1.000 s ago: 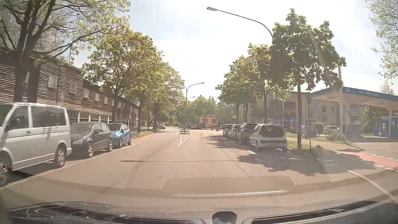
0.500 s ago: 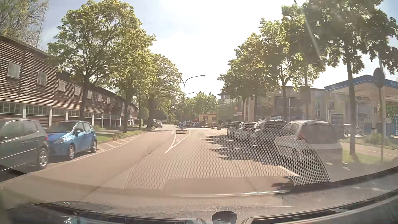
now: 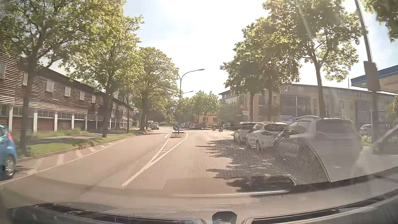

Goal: Follow the waypoints while adhering to traffic rules and regulations

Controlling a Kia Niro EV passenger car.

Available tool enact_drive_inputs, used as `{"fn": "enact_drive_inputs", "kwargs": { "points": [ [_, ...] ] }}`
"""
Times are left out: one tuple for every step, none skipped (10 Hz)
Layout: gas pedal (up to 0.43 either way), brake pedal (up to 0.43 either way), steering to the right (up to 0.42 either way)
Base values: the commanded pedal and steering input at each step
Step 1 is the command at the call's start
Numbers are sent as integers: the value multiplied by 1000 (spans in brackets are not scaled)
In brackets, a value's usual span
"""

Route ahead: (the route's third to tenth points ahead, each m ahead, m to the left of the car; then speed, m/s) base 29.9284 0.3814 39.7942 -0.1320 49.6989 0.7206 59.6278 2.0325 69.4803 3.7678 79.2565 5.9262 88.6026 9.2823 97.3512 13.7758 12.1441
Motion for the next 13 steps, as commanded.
{"fn": "enact_drive_inputs", "kwargs": {
  "points": [
    [87,0,1],
    [87,0,1],
    [87,0,1],
    [87,0,0],
    [87,0,-2],
    [87,0,-3],
    [87,0,-3],
    [87,0,-4],
    [87,0,-5],
    [87,0,-8],
    [87,0,-9],
    [87,0,-9],
    [87,0,-9]
  ]
}}
